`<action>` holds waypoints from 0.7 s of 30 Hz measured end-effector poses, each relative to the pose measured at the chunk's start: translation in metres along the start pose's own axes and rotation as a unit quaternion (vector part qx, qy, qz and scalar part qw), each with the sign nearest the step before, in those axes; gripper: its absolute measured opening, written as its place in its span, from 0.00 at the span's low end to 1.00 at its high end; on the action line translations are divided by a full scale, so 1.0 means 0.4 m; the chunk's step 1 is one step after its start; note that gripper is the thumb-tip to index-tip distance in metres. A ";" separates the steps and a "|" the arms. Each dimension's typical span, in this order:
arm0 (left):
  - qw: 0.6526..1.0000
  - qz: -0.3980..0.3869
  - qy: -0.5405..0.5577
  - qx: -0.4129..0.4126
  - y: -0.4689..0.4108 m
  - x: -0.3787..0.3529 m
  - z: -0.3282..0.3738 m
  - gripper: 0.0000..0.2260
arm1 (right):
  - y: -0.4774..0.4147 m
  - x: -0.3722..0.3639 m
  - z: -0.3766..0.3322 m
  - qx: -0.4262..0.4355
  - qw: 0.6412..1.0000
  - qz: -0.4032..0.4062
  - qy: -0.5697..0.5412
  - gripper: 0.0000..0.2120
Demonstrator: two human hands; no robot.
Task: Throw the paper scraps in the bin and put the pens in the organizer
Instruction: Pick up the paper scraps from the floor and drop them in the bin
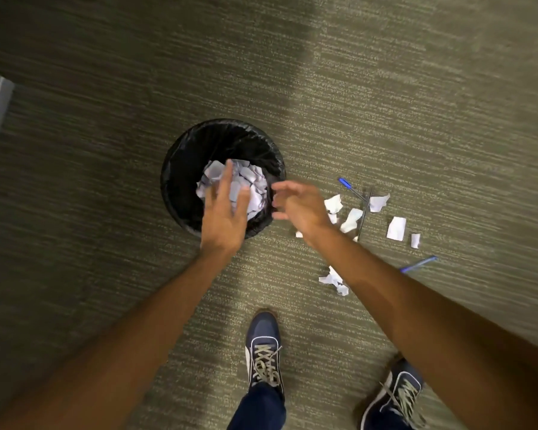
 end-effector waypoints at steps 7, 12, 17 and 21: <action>0.975 -0.144 -0.079 -0.152 0.162 -0.218 0.189 0.21 | 0.053 0.278 0.233 0.018 0.986 0.133 0.094 0.12; 0.959 -0.257 -0.065 -0.102 0.263 -0.415 0.134 0.31 | 0.025 0.495 0.481 -0.050 0.961 0.203 0.179 0.14; 0.937 -0.329 -0.085 -0.082 0.344 -0.601 0.064 0.42 | -0.047 0.588 0.703 -0.097 0.937 0.187 0.279 0.28; 0.911 -0.387 -0.121 -0.073 0.403 -0.749 -0.004 0.48 | -0.141 0.580 0.840 -0.124 0.921 0.122 0.347 0.45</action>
Point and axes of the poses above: each hand's wrist, its own y-axis away from the middle knuckle, its own x-axis out of the back of the hand, z = x × y, the point moved 10 cm from there along -y, towards the middle knuckle, and after that the axes turned 14 degrees about -x, right-handed, at the moved point
